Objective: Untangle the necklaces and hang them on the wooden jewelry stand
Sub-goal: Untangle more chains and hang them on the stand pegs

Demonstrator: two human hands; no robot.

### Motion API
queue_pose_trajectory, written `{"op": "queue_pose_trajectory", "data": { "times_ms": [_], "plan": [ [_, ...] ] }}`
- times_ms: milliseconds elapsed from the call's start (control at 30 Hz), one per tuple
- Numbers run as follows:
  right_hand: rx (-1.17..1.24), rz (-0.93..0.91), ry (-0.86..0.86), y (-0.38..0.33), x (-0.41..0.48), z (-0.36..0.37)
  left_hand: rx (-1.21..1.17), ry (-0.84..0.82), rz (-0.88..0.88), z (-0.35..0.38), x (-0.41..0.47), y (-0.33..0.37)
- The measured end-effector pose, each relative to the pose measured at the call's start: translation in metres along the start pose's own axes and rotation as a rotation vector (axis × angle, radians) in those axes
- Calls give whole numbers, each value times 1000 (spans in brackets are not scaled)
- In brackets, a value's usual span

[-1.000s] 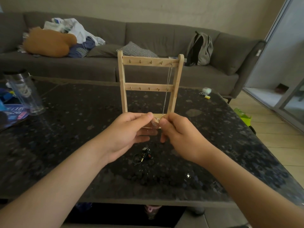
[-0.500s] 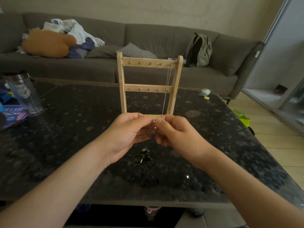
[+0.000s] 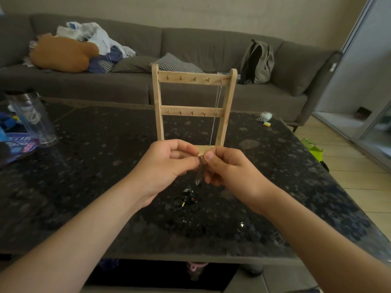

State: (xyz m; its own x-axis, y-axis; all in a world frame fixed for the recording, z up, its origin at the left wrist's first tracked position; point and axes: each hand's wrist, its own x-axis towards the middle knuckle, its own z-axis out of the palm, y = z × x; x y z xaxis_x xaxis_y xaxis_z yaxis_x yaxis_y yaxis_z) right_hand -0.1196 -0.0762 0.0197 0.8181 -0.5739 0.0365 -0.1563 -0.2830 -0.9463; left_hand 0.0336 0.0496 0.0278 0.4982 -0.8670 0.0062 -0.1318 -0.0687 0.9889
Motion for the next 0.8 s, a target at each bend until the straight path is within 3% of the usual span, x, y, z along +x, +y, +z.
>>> {"op": "queue_pose_trajectory", "data": {
  "times_ms": [133,400,633,800],
  "plan": [
    [-11,8,-1,-2,-1,1,20,15,35,-2,0,0],
    [49,32,-42,-7,-2,2,272,157,285,-3,5,-6],
    [23,40,-80,-6,-1,4,507,132,398,-2,4,-10],
    [-4,27,-9,-7,-1,3,696,131,520,3,-3,-3]
  ]
}}
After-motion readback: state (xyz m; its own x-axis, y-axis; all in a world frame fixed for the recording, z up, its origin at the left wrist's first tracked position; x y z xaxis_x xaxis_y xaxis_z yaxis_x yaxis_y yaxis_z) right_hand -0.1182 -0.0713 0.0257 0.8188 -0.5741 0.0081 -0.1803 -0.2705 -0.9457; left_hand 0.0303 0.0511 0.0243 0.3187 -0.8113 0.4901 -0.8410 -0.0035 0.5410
